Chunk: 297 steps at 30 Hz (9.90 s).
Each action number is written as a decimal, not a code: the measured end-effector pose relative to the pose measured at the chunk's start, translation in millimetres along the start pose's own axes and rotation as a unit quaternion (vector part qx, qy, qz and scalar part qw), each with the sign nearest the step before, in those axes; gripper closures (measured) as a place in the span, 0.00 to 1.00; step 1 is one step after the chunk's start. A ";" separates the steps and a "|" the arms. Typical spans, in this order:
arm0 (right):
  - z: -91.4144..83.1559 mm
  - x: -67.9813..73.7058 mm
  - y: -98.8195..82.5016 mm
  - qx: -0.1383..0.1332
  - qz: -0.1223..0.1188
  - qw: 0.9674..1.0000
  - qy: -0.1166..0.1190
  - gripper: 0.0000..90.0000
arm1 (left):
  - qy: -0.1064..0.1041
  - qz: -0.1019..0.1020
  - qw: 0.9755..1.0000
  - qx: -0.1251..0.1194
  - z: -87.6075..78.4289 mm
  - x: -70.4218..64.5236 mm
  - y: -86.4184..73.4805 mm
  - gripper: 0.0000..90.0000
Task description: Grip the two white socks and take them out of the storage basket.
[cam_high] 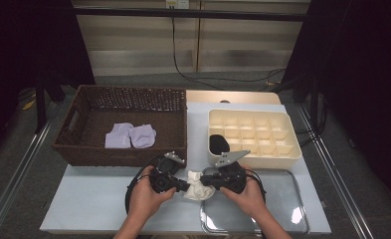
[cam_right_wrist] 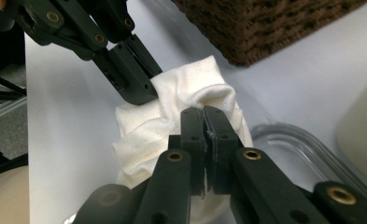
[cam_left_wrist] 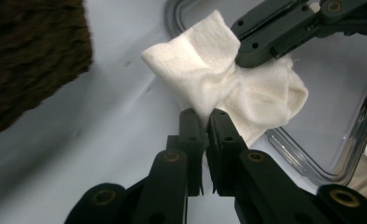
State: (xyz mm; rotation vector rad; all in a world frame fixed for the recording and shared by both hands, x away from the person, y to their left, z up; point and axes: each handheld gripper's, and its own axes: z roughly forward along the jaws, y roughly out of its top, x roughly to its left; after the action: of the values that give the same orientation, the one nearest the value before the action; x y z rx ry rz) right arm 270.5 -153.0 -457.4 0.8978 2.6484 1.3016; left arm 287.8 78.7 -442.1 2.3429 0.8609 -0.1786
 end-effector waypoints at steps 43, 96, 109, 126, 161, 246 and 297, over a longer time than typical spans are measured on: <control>38.9 21.9 12.2 0.036 -0.026 0.999 0.015 1.00 | -0.010 -0.012 1.000 -0.003 -22.4 -2.3 5.0 1.00; -12.6 -4.8 11.6 0.000 -0.001 0.999 -0.039 0.94 | -0.014 0.036 0.999 0.001 23.8 -25.8 19.2 1.00; 1.6 6.0 30.2 0.001 -0.006 1.000 -0.024 0.85 | -0.017 0.031 0.999 -0.015 22.7 -23.0 14.0 1.00; 14.1 -8.1 18.5 0.032 0.028 0.999 -0.016 0.97 | -0.015 0.033 0.999 -0.036 13.4 -26.7 12.2 0.94; 26.4 -9.8 5.5 0.039 0.030 0.998 -0.032 0.99 | 0.023 0.046 0.998 -0.036 24.5 -39.8 -3.0 1.00; 25.1 -13.0 -7.3 0.009 0.172 0.985 0.022 0.88 | 0.047 0.031 0.997 -0.046 9.5 -26.0 -8.7 0.86; -1.3 -28.3 6.6 -0.014 0.215 0.975 0.048 0.98 | 0.072 0.022 0.994 -0.078 8.0 -10.8 -17.5 0.45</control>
State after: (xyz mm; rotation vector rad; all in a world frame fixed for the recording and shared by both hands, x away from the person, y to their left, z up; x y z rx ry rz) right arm 296.7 -165.6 -457.2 1.5046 2.5858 1.4915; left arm 269.1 78.4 -454.0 2.2464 0.8580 0.0739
